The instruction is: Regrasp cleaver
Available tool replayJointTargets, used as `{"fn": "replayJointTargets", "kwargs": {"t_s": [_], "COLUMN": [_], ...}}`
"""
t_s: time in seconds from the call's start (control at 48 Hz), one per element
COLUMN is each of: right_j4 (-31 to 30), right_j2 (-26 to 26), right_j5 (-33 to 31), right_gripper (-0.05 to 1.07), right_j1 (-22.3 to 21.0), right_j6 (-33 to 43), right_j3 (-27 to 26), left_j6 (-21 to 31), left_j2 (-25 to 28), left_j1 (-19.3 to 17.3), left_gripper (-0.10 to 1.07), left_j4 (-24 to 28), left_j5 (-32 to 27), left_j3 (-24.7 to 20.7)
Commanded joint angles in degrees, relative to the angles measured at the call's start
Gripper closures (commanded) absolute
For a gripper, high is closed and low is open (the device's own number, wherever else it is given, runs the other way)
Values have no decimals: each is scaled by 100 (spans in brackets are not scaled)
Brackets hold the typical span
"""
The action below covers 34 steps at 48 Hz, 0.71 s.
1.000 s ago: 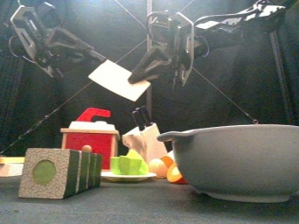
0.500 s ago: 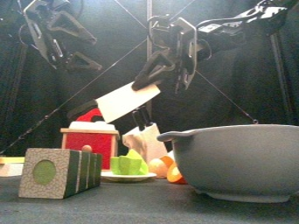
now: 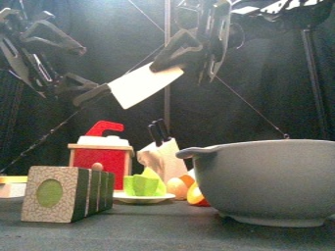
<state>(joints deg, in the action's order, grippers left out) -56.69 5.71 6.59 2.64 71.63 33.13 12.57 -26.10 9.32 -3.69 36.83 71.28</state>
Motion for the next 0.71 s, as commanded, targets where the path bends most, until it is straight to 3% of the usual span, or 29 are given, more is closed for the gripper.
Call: {"fn": "replayJointTargets", "kwargs": {"t_s": [0.0, 0.292, 0.688], "right_j4": [-18, -53, -79], "right_j2": [229, 237, 246], "right_j5": [44, 44, 44], "right_gripper": [50, 50, 50], "right_j1": [0, 0, 0], "right_j6": [-9, -9, -9], "right_j3": [-53, -53, -53], "left_j6": [-18, -18, -26], "left_j2": [264, 1055, 1336], "left_j1": [114, 220, 229], "left_gripper": [-6, -5, 1], "left_j4": [-44, -246, -536], "left_j5": [70, 88, 70], "left_j3": [-246, -554, -519]}}
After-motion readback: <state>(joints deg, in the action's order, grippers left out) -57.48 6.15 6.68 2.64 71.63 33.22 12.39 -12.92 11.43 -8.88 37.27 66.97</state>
